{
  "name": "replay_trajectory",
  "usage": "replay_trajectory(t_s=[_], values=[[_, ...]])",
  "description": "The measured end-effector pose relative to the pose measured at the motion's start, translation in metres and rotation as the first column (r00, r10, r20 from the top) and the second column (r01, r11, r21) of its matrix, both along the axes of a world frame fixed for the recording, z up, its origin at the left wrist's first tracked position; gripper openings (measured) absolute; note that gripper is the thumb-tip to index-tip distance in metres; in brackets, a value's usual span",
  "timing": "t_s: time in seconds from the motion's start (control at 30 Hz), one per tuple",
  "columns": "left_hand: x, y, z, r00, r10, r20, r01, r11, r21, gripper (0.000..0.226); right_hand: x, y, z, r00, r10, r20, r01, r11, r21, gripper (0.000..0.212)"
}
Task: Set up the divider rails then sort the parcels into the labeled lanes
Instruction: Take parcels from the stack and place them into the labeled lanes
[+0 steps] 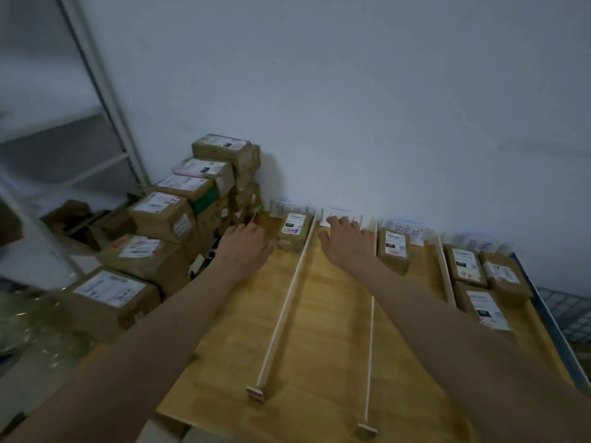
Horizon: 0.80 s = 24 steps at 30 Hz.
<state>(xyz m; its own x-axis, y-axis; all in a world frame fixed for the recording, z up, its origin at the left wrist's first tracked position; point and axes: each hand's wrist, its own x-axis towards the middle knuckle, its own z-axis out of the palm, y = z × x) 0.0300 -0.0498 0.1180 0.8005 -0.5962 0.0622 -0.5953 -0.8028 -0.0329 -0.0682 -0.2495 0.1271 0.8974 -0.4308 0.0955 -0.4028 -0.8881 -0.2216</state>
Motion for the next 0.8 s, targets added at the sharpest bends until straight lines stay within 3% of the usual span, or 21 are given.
replay_trajectory(t_s=[0.33,0.5,0.8], values=[[0.076,0.109,0.037,0.985,0.160,0.060,-0.158,0.986,-0.048,0.048,0.088,0.096,0.026,0.991,0.124,0.050,-0.125,0.992,0.032,0.046],[0.146,0.150,0.033,0.993,0.106,0.049,-0.107,0.994,0.017,0.052,0.145,0.138,0.019,0.994,0.106,0.032,-0.108,0.988,0.107,0.048],[0.256,0.217,0.023,0.990,0.119,-0.076,-0.123,0.991,-0.049,0.052,0.239,0.220,0.005,1.000,0.018,-0.002,-0.016,0.944,0.329,0.042]])
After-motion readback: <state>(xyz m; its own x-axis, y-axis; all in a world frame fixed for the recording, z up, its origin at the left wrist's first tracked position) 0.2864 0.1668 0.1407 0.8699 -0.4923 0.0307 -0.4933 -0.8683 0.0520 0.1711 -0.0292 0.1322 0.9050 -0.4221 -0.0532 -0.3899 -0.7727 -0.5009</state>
